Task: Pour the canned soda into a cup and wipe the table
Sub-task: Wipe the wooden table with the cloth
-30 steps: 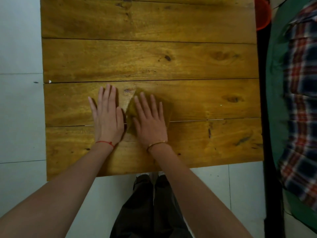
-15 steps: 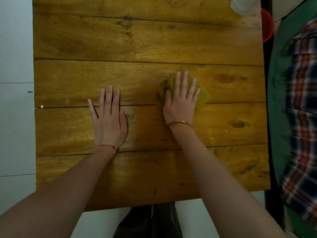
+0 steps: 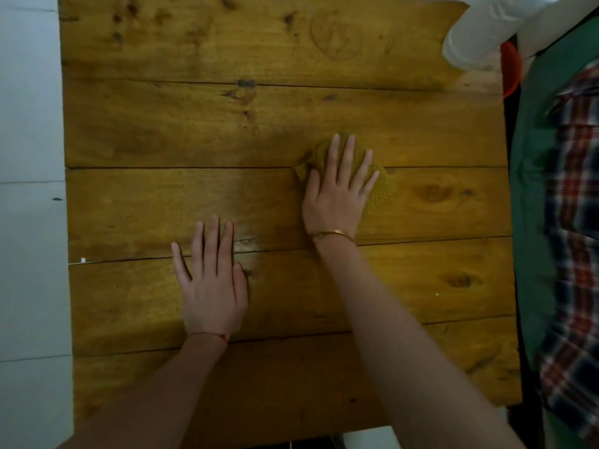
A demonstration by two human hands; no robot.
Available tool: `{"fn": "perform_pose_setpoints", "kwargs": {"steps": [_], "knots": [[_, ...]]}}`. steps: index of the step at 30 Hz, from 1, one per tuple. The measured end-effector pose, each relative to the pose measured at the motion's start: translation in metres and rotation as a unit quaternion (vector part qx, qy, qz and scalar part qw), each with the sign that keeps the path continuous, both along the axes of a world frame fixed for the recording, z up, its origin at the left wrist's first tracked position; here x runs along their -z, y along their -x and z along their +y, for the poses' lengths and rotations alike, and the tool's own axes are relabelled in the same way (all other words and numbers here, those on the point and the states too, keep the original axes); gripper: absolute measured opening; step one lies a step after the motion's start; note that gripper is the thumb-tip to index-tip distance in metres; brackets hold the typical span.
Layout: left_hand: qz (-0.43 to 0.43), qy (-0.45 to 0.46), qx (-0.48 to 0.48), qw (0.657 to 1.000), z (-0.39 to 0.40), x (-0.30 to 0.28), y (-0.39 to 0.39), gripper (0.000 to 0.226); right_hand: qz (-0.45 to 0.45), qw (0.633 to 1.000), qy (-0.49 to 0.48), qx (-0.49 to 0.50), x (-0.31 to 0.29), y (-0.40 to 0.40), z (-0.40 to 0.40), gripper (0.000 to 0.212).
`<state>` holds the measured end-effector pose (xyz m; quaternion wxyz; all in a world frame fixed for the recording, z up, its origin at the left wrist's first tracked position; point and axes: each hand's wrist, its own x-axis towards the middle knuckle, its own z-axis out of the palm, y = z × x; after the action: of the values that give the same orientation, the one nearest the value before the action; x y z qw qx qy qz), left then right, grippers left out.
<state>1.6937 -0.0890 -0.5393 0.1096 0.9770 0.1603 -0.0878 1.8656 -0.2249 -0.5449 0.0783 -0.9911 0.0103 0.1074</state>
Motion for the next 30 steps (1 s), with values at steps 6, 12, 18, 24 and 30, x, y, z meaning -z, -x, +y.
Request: {"fn": "perform_pose_setpoints", "kwargs": {"steps": [6,12,18,24,30], "knots": [[0.004,-0.014,0.009,1.000,0.002,0.001,0.000,0.060,0.019,0.967,-0.069,-0.245,-0.003,0.034,0.072,0.059],[-0.001,0.012,0.005,1.000,0.002,-0.002,-0.001,0.060,0.007,0.986,-0.030,-0.162,-0.004,0.038,-0.013,0.060],[-0.018,0.021,0.001,1.000,0.003,-0.002,0.000,0.059,0.003,0.999,0.010,0.033,0.001,-0.001,-0.020,0.061],[-0.075,0.069,-0.010,0.995,0.004,0.000,0.002,0.055,0.015,0.988,-0.055,-0.142,-0.005,0.073,0.041,0.060],[-0.123,0.114,-0.027,0.985,0.004,-0.001,0.006,0.053,0.024,0.984,-0.027,-0.175,-0.004,0.101,-0.023,0.060]]}}
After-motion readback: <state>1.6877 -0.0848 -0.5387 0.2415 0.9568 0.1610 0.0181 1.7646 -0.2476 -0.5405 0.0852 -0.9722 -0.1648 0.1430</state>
